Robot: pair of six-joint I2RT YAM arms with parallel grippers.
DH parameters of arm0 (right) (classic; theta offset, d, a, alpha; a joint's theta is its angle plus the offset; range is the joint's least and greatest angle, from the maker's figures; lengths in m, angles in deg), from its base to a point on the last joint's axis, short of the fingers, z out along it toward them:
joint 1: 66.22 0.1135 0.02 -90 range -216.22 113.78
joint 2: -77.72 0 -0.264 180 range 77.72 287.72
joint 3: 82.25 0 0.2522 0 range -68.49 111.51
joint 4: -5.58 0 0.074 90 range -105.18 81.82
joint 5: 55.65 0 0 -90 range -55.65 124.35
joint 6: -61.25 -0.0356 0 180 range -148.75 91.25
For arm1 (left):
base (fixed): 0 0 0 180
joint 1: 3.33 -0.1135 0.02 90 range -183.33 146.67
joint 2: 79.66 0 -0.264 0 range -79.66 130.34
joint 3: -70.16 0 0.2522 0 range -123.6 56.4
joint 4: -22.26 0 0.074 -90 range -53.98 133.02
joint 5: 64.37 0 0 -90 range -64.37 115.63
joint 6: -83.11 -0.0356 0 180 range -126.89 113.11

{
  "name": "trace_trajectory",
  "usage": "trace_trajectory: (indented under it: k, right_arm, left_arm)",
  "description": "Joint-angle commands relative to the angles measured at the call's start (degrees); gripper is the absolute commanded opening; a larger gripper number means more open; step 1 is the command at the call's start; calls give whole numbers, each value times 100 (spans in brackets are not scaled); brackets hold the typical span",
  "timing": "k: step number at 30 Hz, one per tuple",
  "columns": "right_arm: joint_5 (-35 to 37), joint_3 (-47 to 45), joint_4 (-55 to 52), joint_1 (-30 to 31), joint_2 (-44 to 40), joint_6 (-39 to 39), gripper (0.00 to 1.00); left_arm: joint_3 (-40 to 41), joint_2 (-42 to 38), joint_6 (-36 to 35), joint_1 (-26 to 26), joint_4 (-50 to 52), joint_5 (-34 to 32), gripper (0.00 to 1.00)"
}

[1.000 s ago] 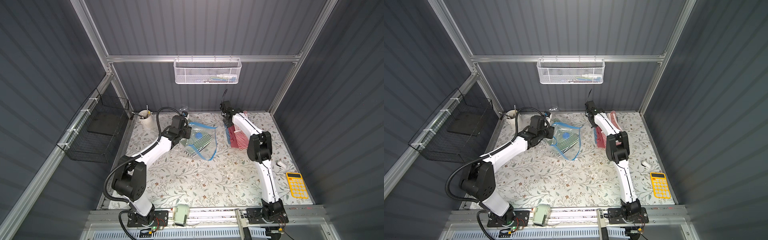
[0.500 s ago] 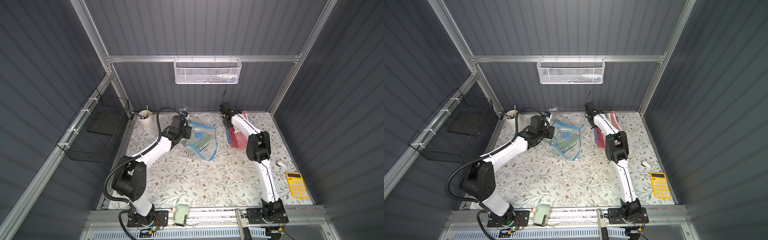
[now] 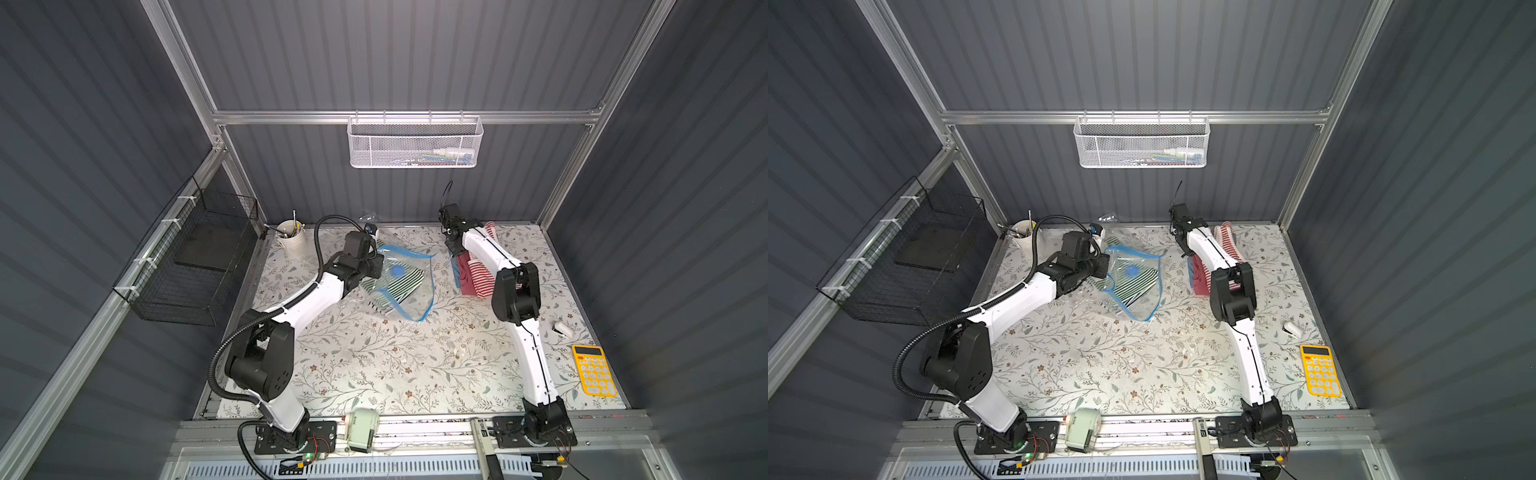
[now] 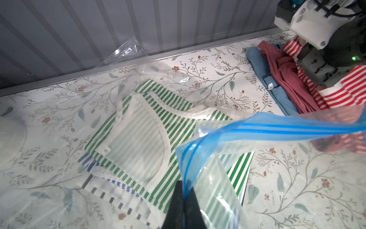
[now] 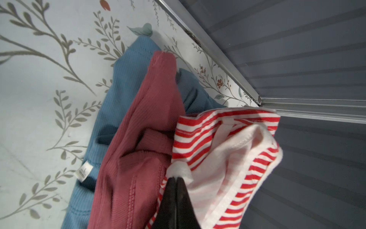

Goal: Take the tank top out of the vacuum bag
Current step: Adjust the tank top at the center of the board.

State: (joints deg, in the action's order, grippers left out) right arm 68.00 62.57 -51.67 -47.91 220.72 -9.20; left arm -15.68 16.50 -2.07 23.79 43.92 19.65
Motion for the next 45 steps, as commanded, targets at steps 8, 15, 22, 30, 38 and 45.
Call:
trace_trajectory:
  k: [8,15,22,30,38,45]
  right_arm:
    - [491,-382,776,-108,-793,-662,0]
    - [972,-1120,1887,-107,-1030,-562,0]
    - [1040,-822,2015,-109,-390,-279,0]
    - [744,-843,1616,-118,-324,-631,17]
    - [111,-667,1247,-142,-277,-998,29]
    - [-533,-450,1009,-239,-214,-1449,32]
  left_arm:
    - [-166,121,72,-4,209,65,0]
    - [-163,120,80,-4,209,99,0]
    - [-166,118,81,-4,209,97,0]
    - [-175,130,81,-4,216,129,0]
    - [-176,119,90,-4,221,150,0]
    - [-176,147,81,-4,228,150,0]
